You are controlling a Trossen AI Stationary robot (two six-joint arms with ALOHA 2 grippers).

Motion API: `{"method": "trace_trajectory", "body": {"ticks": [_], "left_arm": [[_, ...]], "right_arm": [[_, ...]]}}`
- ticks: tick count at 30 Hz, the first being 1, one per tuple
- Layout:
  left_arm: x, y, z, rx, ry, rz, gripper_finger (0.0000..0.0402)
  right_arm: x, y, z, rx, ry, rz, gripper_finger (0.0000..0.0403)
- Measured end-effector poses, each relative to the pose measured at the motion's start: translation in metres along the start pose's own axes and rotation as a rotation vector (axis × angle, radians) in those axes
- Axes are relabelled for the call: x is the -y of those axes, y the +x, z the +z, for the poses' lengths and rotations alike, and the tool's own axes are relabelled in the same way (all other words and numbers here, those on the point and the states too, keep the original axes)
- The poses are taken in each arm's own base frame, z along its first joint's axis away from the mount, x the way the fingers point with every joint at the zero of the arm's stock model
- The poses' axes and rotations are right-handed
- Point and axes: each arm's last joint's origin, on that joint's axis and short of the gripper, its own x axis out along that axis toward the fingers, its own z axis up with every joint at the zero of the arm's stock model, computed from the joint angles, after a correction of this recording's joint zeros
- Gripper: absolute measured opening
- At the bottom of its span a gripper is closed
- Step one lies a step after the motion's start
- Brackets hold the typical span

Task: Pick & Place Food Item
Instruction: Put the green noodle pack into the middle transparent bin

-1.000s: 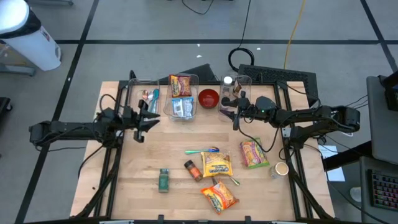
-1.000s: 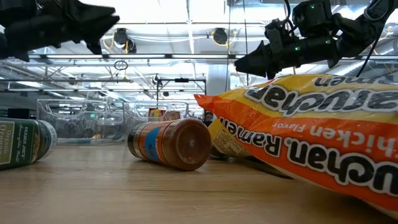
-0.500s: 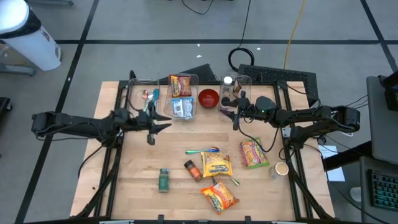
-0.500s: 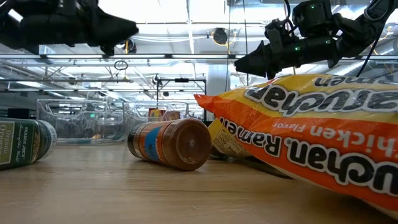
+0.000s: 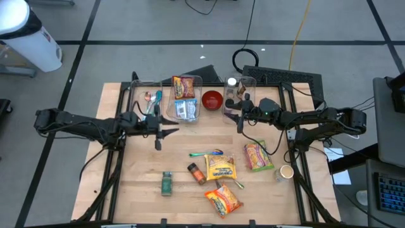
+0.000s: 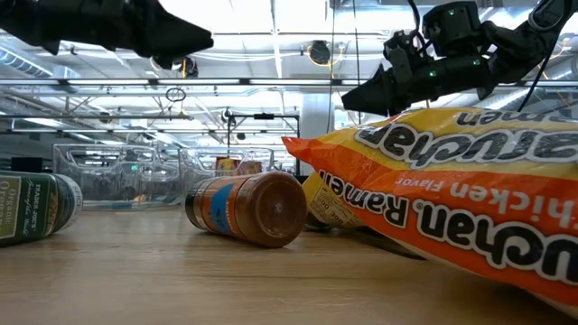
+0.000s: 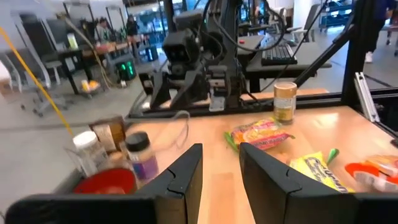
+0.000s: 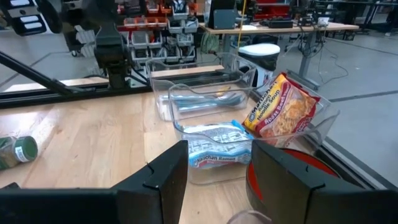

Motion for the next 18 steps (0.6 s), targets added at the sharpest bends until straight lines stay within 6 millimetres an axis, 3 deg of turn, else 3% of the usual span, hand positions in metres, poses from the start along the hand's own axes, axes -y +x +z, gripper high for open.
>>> {"method": "trace_trajectory", "body": {"ticks": [12, 18], "left_arm": [[0.019, 0.0, -0.013, -0.142, -0.154, -0.096, 0.0115], [0.034, 0.007, -0.017, -0.143, -0.131, -0.16, 0.0115]], "right_arm": [[-0.002, 0.0, 0.002, 0.022, 0.03, 0.059, 0.0171], [-0.019, 0.0, 0.001, 0.007, 0.061, 0.193, 0.0171]]}}
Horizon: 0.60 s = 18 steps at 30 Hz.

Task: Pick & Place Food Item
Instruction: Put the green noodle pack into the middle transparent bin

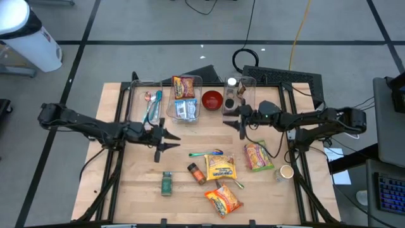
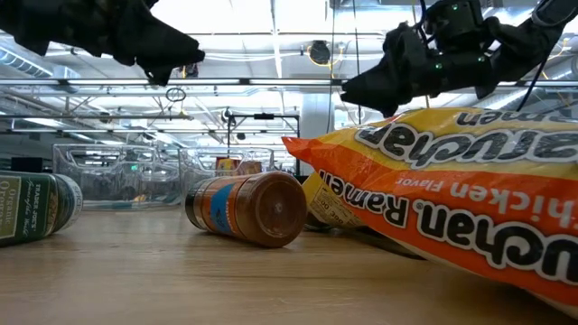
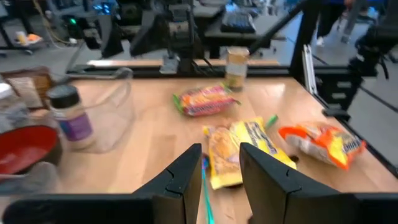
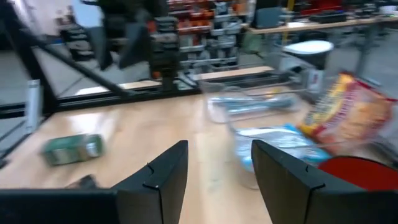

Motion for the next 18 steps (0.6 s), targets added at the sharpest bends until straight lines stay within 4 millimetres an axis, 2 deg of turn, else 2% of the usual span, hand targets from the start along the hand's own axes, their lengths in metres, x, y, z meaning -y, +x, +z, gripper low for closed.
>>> {"method": "trace_trajectory", "body": {"ticks": [5, 11, 18], "left_arm": [[0.006, 0.013, -0.007, -0.008, 0.008, -0.022, 0.0115], [0.011, 0.028, -0.016, -0.001, 0.005, -0.039, 0.0115], [0.018, 0.039, -0.02, 0.051, 0.006, -0.065, 0.0115]], "right_arm": [[-0.033, 0.004, -0.003, -0.012, -0.018, 0.094, 0.0175], [-0.075, 0.002, -0.015, -0.083, -0.035, 0.012, 0.0212], [-0.101, -0.004, -0.025, -0.161, 0.033, 0.01, 0.0269]]}}
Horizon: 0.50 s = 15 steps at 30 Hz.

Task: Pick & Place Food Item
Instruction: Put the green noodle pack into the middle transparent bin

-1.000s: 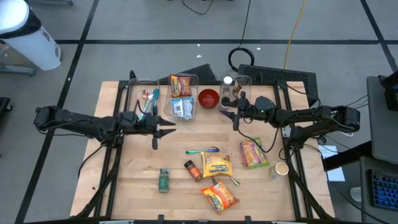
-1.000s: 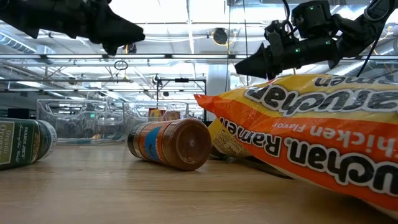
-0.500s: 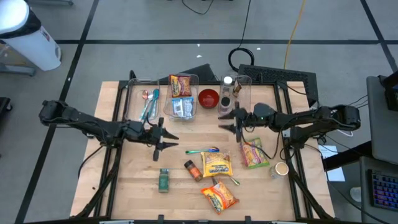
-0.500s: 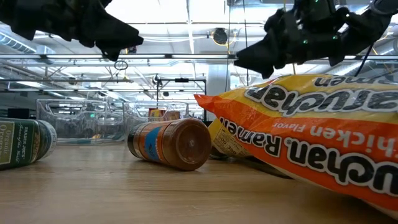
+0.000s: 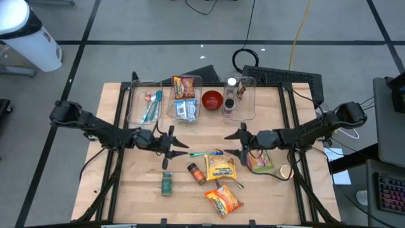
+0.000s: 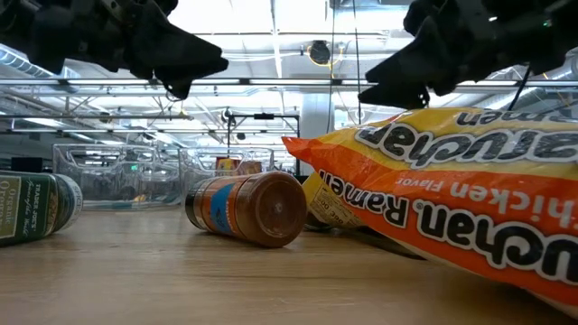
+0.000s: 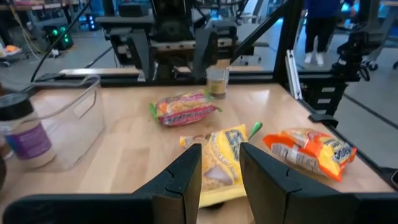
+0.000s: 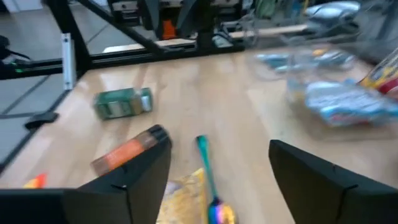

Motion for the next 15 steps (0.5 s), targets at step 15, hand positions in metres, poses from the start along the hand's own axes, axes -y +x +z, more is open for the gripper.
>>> {"method": "trace_trajectory", "body": {"ticks": [15], "left_arm": [[0.002, 0.003, -0.001, 0.019, 0.016, -0.007, 0.0115]], "right_arm": [[0.001, -0.002, -0.015, -0.155, -0.058, -0.019, 0.0284]]}}
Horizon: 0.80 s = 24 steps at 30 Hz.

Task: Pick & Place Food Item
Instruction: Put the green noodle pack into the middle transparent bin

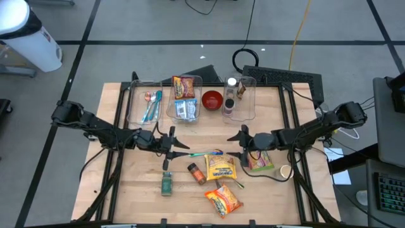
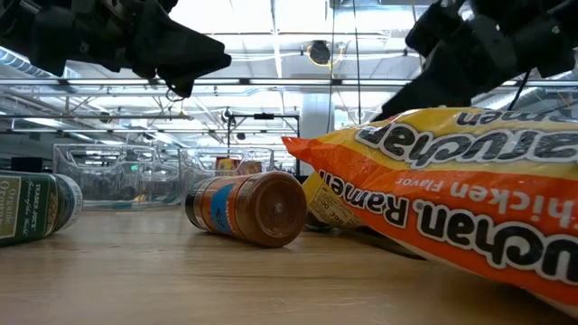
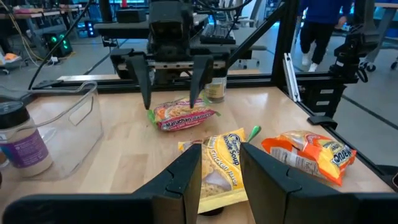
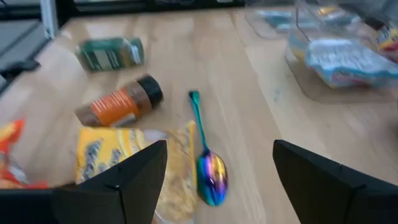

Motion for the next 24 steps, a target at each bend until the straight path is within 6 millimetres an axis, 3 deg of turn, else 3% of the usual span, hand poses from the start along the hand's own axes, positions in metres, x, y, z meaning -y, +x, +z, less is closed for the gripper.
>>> {"method": "trace_trajectory", "body": {"ticks": [7, 17, 24], "left_arm": [[0.0, 0.0, 0.0, -0.001, 0.02, 0.001, 0.0115], [-0.001, 0.0, -0.001, -0.008, -0.006, 0.004, 0.0115], [-0.001, 0.0, -0.002, -0.019, -0.036, 0.005, 0.0115]], "right_arm": [[0.016, -0.015, 0.0, -0.08, 0.033, -0.062, 0.0283], [0.028, -0.054, -0.002, -0.233, 0.182, 0.03, 0.0273], [0.033, -0.056, -0.015, -0.374, 0.229, -0.025, 0.0263]]}}
